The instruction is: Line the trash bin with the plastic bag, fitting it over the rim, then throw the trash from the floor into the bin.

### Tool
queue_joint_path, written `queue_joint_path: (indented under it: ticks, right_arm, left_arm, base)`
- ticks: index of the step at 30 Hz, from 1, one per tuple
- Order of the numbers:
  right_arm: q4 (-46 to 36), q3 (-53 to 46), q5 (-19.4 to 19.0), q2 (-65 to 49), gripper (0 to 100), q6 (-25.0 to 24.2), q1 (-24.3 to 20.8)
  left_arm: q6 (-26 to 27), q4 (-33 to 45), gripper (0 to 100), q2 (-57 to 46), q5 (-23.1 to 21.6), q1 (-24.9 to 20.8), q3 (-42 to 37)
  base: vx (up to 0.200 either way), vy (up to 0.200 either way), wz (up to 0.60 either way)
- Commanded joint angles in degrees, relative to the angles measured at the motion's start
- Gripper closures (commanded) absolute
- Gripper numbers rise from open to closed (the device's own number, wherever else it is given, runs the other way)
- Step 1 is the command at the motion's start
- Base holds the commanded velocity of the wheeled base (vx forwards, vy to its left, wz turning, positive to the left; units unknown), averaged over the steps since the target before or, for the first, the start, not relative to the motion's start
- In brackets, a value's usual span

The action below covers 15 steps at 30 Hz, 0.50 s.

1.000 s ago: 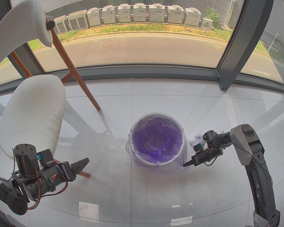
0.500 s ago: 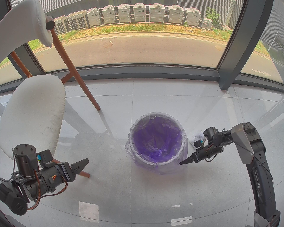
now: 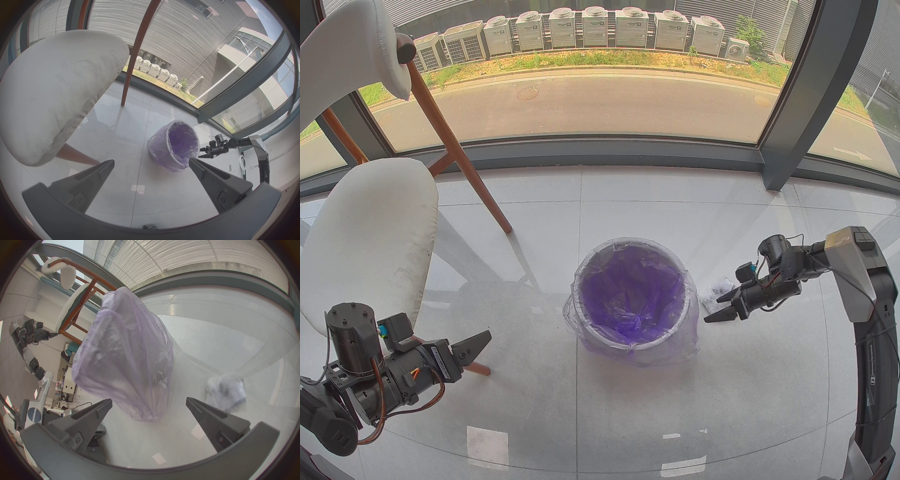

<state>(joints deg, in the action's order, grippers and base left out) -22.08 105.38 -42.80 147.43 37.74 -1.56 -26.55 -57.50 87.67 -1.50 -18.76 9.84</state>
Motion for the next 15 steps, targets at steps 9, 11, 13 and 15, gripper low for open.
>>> queue_joint_path:
  ticks: [9,11,13,15]
  right_arm:
    - [-0.3,-26.9,0.2,-35.0,0,-7.4,8.7]
    - [-0.5,-28.4,0.5,-38.0,0,-11.5,8.9]
    - [-0.2,-33.0,5.7,-44.3,0,-24.5,8.9]
    - [0.6,-35.4,11.4,-45.7,0,-31.0,8.9]
  left_arm:
    - [3.0,-2.3,0,-7.4,-1.0,0.0,0.5]
    - [4.1,-2.2,0,-8.0,-1.8,0.1,0.1]
    - [5.5,-2.3,0,-8.5,-3.7,1.4,-0.7]
    - [5.7,-2.3,0,-8.4,-3.8,1.9,-0.5]
  base:
    - [0.0,0.0,0.0]
    - [0.0,0.0,0.0]
    - [0.0,0.0,0.0]
    - [0.0,0.0,0.0]
